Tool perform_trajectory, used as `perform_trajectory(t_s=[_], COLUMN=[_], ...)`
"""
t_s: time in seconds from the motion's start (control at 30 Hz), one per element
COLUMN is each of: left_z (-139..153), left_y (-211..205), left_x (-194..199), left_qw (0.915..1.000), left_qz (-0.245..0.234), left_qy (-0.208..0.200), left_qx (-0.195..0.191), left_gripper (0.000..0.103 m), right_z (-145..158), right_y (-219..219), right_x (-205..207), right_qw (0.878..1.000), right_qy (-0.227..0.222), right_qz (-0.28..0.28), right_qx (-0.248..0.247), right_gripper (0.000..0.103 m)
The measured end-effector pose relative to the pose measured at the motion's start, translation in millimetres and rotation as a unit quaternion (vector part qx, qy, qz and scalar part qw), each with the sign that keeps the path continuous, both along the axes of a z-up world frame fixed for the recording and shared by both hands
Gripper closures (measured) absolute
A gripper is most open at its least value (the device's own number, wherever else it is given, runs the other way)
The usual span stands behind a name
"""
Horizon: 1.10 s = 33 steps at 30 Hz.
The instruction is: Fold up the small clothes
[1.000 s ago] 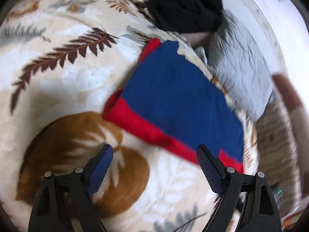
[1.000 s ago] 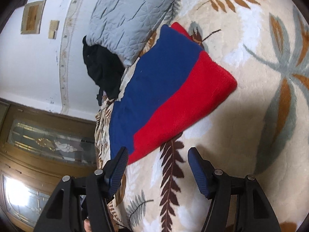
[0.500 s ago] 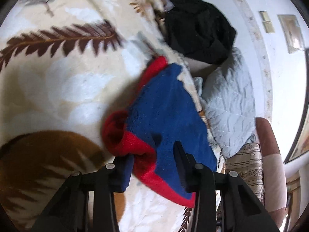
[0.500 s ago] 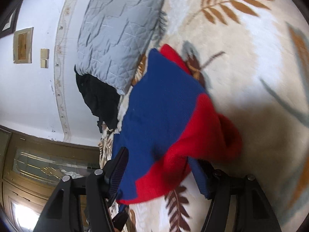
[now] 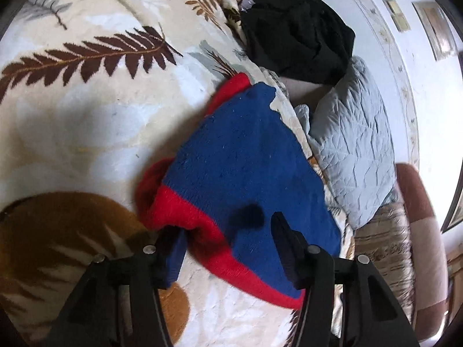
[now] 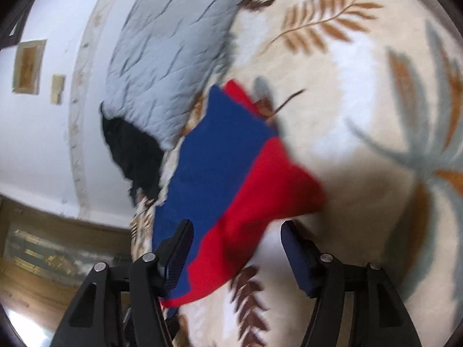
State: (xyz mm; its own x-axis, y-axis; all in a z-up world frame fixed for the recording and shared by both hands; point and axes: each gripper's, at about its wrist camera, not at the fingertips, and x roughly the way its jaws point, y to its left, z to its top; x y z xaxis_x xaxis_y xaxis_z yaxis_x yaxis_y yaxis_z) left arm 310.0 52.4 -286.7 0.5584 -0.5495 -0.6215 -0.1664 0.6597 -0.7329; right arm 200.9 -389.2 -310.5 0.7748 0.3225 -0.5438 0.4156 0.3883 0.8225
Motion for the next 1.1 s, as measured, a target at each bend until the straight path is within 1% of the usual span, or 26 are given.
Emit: perform_trajectory(t_s=[0.03, 0.1, 0.13, 0.23, 0.3, 0.33, 0.37, 0.4, 0.47, 0.53, 0.57, 0.6, 0.63, 0.67, 0.77, 0.83, 0.9, 1.0, 1.07, 1.1], left_z=[-0.8, -0.8, -1.5, -3.0, -6.2, -9.3, -11.4, -12.5, -14.3, -14.9, -14.8, -14.3, -13.5, -9.9, 13.2, 30.9, 40.2, 47.9, 48.5, 49.3], left_y=[0.7, 1.2, 1.3, 0.8, -1.0, 0.1, 0.7, 1.5, 2.8, 2.6, 2.7, 3.7, 4.8, 5.5, 2.8, 0.2, 2.2, 3.7, 3.8, 3.7], left_x=[0.4, 2.4, 2.9, 3.4, 5.9, 7.5, 9.5, 10.9, 13.5, 14.5, 14.3, 14.0, 13.3, 11.9, 2.3, -6.2, -14.5, -32.3, -46.8, -55.5], left_qw=[1.0000, 0.9999, 0.9999, 0.9998, 0.9997, 0.9998, 0.9999, 0.9999, 0.9998, 0.9997, 0.9997, 0.9996, 0.9995, 0.9993, 0.9968, 0.9940, 0.9934, 0.9929, 0.9928, 0.9924], left_qz=[0.002, 0.005, 0.005, 0.004, 0.001, 0.002, 0.003, 0.005, 0.008, 0.010, 0.010, 0.010, 0.009, 0.008, -0.001, -0.009, -0.013, -0.021, -0.035, -0.041], left_qy=[-0.002, -0.009, -0.010, -0.020, -0.019, -0.015, -0.015, -0.015, -0.014, -0.017, -0.019, -0.022, -0.026, -0.033, -0.079, -0.106, -0.112, -0.112, -0.106, -0.104], left_qx=[-0.005, 0.002, 0.006, 0.008, 0.015, 0.011, 0.004, -0.002, -0.012, -0.013, -0.013, -0.014, -0.018, -0.017, 0.009, 0.026, 0.018, 0.037, 0.043, 0.052], left_gripper=[0.063, 0.076, 0.079, 0.079, 0.078, 0.074, 0.073, 0.073, 0.073, 0.073, 0.075, 0.081, 0.083, 0.084, 0.088, 0.089, 0.089, 0.089, 0.089, 0.089], right_z=[-3.8, -6.7, -7.3, -9.2, -9.9, -10.7, -11.6, -12.9, -16.8, -19.3, -19.8, -18.9, -16.0, -11.7, 10.0, 26.2, 38.2, 50.8, 53.5, 54.0], right_y=[-3.8, -4.7, -5.0, -2.9, -4.8, -7.2, -8.4, -8.8, -10.2, -9.8, -9.6, -8.6, -6.0, -3.8, 4.4, 12.1, 18.6, 25.5, 25.8, 25.4], right_x=[4.7, 17.0, 21.6, 37.0, 40.6, 43.0, 45.2, 47.8, 49.7, 53.2, 54.1, 53.8, 56.3, 56.2, 48.4, 39.0, 30.7, 10.2, -0.4, -6.2], right_qw=[1.000, 1.000, 1.000, 1.000, 0.998, 0.997, 0.996, 0.996, 0.997, 0.997, 0.997, 0.997, 0.997, 0.996, 0.990, 0.985, 0.981, 0.978, 0.979, 0.980], right_qy=[0.005, 0.002, 0.001, -0.023, -0.051, -0.073, -0.081, -0.079, -0.070, -0.069, -0.068, -0.069, -0.073, -0.076, -0.095, -0.109, -0.120, -0.125, -0.121, -0.117], right_qz=[-0.004, 0.001, 0.004, -0.008, -0.024, -0.029, -0.029, -0.026, -0.021, -0.014, -0.014, -0.013, -0.006, -0.001, 0.010, 0.014, 0.019, 0.025, 0.026, 0.025], right_qx=[0.006, 0.009, 0.002, -0.019, -0.015, -0.009, -0.011, -0.015, -0.016, -0.016, -0.016, -0.021, -0.035, -0.050, -0.100, -0.131, -0.151, -0.164, -0.161, -0.159], right_gripper=[0.037, 0.037, 0.037, 0.037, 0.037, 0.044, 0.068, 0.075, 0.075, 0.075, 0.075, 0.075, 0.075, 0.079, 0.084, 0.085, 0.086, 0.086, 0.086, 0.086])
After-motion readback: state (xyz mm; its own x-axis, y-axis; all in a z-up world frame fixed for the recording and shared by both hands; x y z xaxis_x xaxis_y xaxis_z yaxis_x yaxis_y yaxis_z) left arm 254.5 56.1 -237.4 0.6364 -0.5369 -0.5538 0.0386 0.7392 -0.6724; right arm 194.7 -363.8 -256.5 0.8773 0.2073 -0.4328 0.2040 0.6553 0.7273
